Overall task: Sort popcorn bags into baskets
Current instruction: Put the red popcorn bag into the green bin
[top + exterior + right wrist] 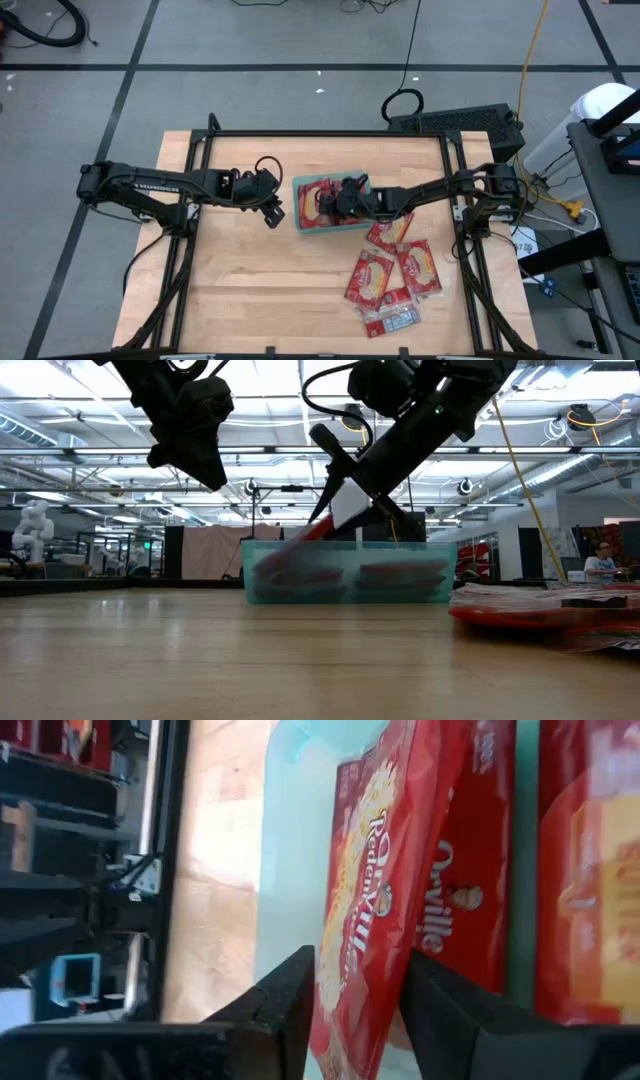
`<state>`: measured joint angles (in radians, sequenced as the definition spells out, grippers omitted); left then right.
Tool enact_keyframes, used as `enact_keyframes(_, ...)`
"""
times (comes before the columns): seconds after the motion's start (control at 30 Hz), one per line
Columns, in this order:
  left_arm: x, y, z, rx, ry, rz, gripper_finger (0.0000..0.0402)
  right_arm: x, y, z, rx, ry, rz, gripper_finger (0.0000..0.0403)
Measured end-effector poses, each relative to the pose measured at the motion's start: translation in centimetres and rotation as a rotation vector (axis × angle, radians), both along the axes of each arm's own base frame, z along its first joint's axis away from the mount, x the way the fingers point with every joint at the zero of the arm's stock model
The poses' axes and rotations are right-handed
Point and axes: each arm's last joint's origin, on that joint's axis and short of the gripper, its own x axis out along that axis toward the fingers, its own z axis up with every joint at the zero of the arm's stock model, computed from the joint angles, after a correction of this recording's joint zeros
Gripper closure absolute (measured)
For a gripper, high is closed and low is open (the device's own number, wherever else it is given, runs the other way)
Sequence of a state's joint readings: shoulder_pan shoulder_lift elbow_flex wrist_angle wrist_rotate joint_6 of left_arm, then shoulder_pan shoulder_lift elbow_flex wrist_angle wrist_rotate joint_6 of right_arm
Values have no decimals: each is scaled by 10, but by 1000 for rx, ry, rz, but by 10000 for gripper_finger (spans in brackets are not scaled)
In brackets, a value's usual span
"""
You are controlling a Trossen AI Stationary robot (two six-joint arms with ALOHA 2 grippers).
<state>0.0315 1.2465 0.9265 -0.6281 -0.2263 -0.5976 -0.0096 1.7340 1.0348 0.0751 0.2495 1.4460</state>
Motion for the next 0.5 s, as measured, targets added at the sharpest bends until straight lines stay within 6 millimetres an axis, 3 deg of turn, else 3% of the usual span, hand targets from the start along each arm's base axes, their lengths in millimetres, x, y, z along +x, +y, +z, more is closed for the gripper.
enact_keyframes(0.5,-1,0,-1,-18,4,25,309,-6,-37,1,-35,67,180,259)
